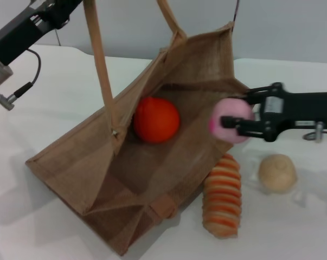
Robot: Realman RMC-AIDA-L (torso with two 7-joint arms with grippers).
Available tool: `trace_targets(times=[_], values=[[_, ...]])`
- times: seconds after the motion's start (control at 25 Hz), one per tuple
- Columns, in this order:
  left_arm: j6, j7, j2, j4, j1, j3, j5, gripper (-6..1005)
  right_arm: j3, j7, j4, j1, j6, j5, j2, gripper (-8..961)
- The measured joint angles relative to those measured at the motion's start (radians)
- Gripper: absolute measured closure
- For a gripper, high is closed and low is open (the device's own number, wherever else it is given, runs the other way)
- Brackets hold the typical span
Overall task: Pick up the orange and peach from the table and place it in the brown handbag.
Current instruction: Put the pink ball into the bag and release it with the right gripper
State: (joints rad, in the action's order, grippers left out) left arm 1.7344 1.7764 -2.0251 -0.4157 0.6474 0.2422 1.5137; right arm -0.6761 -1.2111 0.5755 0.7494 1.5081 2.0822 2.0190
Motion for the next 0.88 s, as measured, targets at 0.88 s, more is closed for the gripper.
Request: trace_targets(times=[0.88], values=[[0.002,-0.009,-0.003,0.012,0.056,0.003,-0.039,876,-0.174,0.243,-0.446,0.362,-0.491,-0.097,0.024,516]])
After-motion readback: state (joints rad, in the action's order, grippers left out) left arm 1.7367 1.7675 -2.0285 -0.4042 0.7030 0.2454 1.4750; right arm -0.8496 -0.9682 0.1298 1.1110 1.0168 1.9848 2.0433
